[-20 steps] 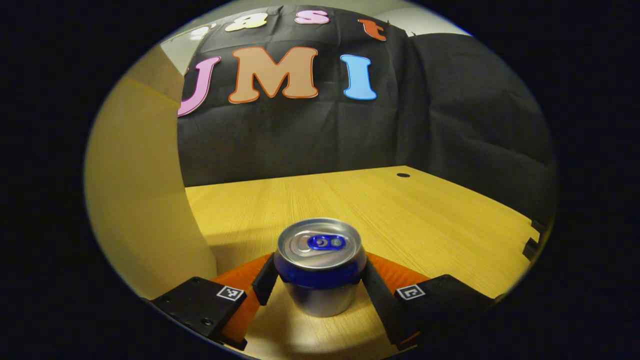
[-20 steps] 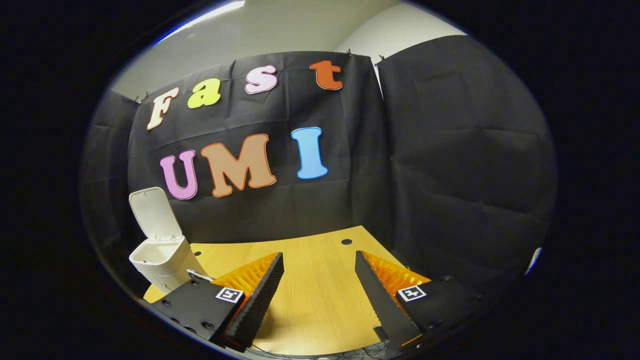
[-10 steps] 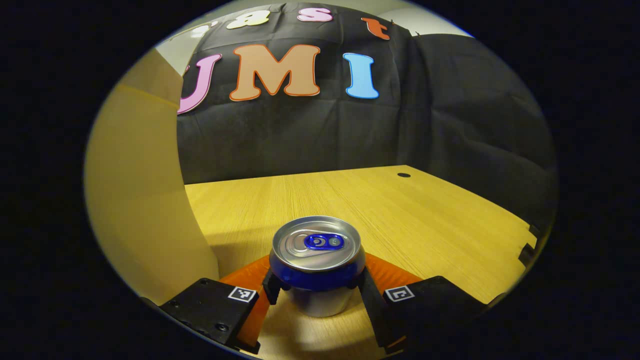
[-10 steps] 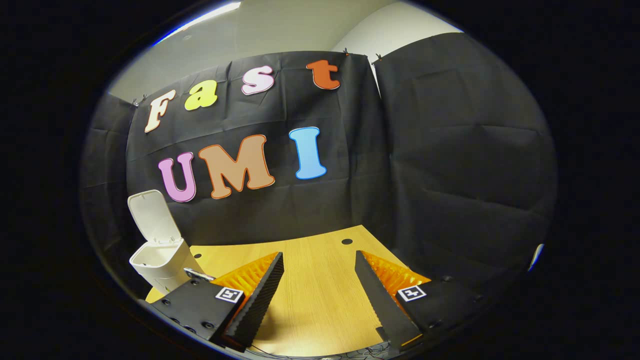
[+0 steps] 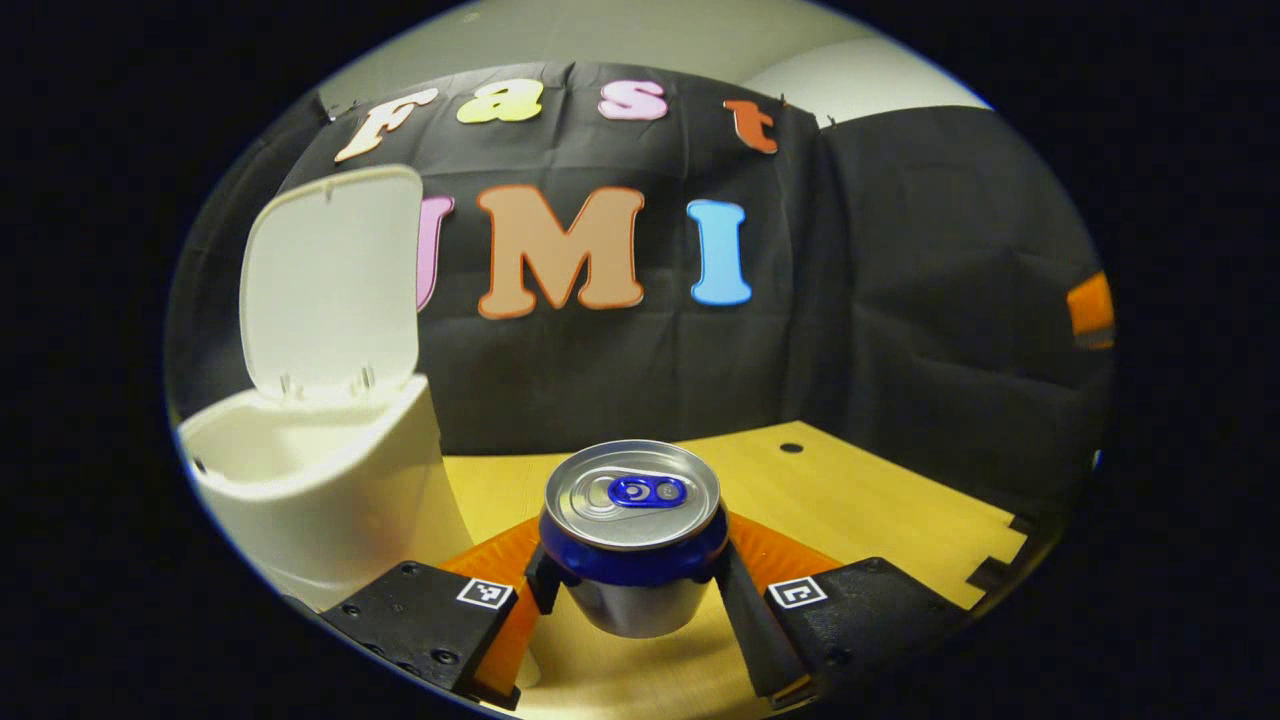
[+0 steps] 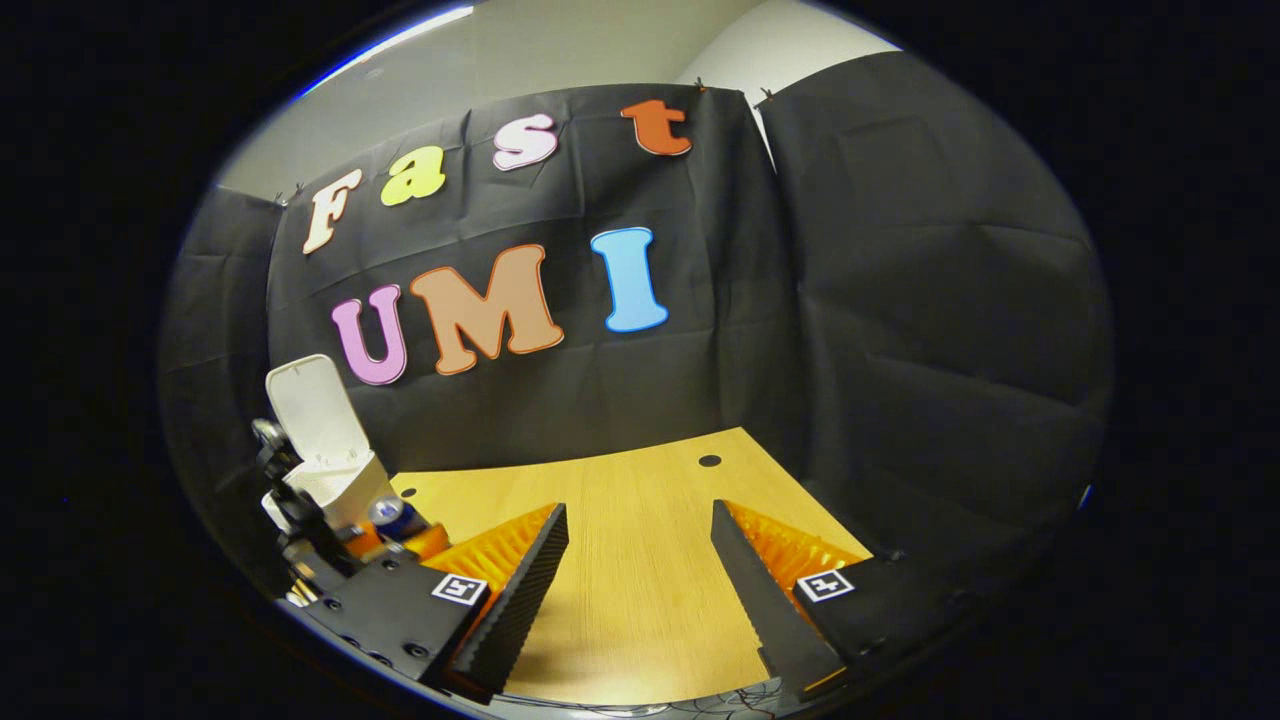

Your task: Press the lid of the desktop garbage bin to open it, pick up the crumpled paper on the desktop and throw it into the bin, then pick up the pop can on the desktop and drop it into the bin, and finally close the garbage bin lid.

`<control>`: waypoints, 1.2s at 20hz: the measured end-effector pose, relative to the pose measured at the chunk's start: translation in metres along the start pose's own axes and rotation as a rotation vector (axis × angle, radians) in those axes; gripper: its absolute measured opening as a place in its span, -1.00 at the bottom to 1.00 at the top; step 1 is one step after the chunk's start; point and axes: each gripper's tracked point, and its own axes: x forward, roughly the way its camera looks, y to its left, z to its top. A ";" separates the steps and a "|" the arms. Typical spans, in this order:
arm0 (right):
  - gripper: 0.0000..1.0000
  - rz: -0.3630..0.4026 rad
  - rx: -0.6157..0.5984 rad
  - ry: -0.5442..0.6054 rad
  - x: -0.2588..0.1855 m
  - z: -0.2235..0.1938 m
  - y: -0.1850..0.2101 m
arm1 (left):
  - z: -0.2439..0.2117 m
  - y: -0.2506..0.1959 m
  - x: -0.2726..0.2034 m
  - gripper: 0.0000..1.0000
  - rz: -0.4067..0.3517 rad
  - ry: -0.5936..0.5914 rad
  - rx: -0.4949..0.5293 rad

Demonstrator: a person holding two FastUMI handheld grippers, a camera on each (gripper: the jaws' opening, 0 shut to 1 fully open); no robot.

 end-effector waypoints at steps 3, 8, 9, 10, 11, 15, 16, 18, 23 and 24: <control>0.93 0.051 0.027 0.013 0.006 -0.010 0.009 | 0.062 0.010 -0.023 0.55 0.008 -0.064 0.020; 0.93 0.155 0.084 0.022 0.018 -0.019 0.033 | 0.126 0.066 -0.050 0.53 0.120 -0.153 -0.012; 0.93 0.174 0.093 0.023 0.020 -0.019 0.039 | 0.130 0.086 -0.055 0.53 0.163 -0.156 0.004; 0.93 0.189 0.098 0.023 0.022 -0.020 0.042 | 0.130 0.105 -0.058 0.53 0.204 -0.147 0.021; 0.93 0.200 0.100 0.024 0.024 -0.020 0.045 | 0.129 0.124 -0.061 0.53 0.243 -0.136 0.034; 0.92 0.224 0.094 0.019 0.024 -0.017 0.052 | 0.121 0.178 -0.076 0.53 0.354 -0.114 -0.019; 0.92 0.223 0.085 0.023 0.025 -0.018 0.051 | 0.115 0.188 -0.079 0.53 0.371 -0.109 -0.047; 0.93 0.223 0.069 0.028 0.023 -0.021 0.049 | 0.107 0.204 -0.081 0.54 0.401 -0.102 -0.086; 0.92 0.214 0.062 0.038 0.020 -0.021 0.044 | 0.089 0.223 -0.078 0.58 0.447 -0.071 -0.108; 0.92 0.208 0.065 0.039 0.019 -0.022 0.041 | 0.090 0.222 -0.078 0.70 0.448 -0.080 -0.111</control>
